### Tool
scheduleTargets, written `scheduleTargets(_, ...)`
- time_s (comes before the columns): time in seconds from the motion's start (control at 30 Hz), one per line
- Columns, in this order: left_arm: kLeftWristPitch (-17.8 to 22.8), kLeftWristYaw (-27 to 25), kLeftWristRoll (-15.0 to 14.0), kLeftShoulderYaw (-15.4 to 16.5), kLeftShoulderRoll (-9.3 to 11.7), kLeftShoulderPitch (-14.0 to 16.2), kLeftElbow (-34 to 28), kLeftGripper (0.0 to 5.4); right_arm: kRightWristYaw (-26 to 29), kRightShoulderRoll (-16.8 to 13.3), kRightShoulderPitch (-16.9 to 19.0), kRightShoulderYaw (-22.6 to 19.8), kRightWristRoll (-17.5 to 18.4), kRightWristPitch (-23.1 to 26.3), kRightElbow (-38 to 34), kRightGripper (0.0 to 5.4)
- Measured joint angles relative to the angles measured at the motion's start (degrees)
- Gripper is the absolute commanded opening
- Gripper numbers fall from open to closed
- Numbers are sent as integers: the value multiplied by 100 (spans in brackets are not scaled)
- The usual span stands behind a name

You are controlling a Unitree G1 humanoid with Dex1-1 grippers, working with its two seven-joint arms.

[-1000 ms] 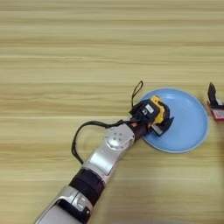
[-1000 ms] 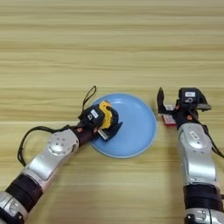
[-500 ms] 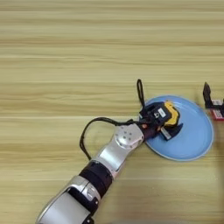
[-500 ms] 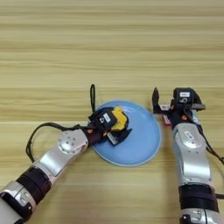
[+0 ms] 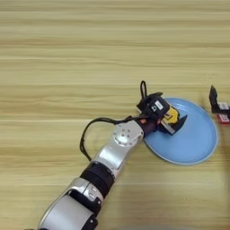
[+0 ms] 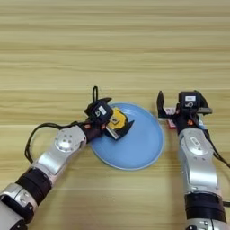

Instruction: Move the objects on the table

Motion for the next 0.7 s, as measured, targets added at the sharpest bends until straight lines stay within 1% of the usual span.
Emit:
scheduleTargets(0.07,10,-129,-260,125,-1,9,-293,539,-30,-21,48,-9,-57,-1,-42,540)
scheduleTargets(0.13,48,-257,-572,276,3,24,-762,539,-100,-36,109,-17,-131,-1,-78,540)
scheduleTargets(0.2,129,-318,-760,383,7,31,-1152,539,-102,-50,163,-18,-147,0,-144,540)
scheduleTargets(0.3,208,-324,-954,645,15,31,-1530,539,-115,-116,271,-19,-241,-1,-248,540)
scheduleTargets(0.37,240,-268,-1021,856,53,20,-1571,539,-117,-164,350,-34,-269,-2,-275,540)
scheduleTargets(0.43,216,-114,-1021,1119,147,-56,-1483,539,-118,-189,442,-46,-299,-3,-286,540)
scheduleTargets(0.47,153,-2,-1004,1252,238,-148,-1377,539,-122,-205,494,-51,-329,-3,-286,540)
scheduleTargets(0.57,-272,416,-877,1649,522,-456,-859,539,-129,-257,630,-74,-418,-7,-299,540)
scheduleTargets(0.6,-444,604,-798,1795,604,-568,-580,539,-129,-269,681,-74,-451,-8,-311,540)
scheduleTargets(0.63,-595,789,-784,1946,671,-684,-248,539,-127,-278,734,-67,-495,-9,-341,540)
scheduleTargets(0.67,-627,861,-783,2011,713,-716,-141,539,-127,-281,759,-67,-512,-11,-356,540)
scheduleTargets(0.7,-838,1087,-769,2202,851,-827,268,539,-122,-319,866,-63,-566,-11,-413,540)
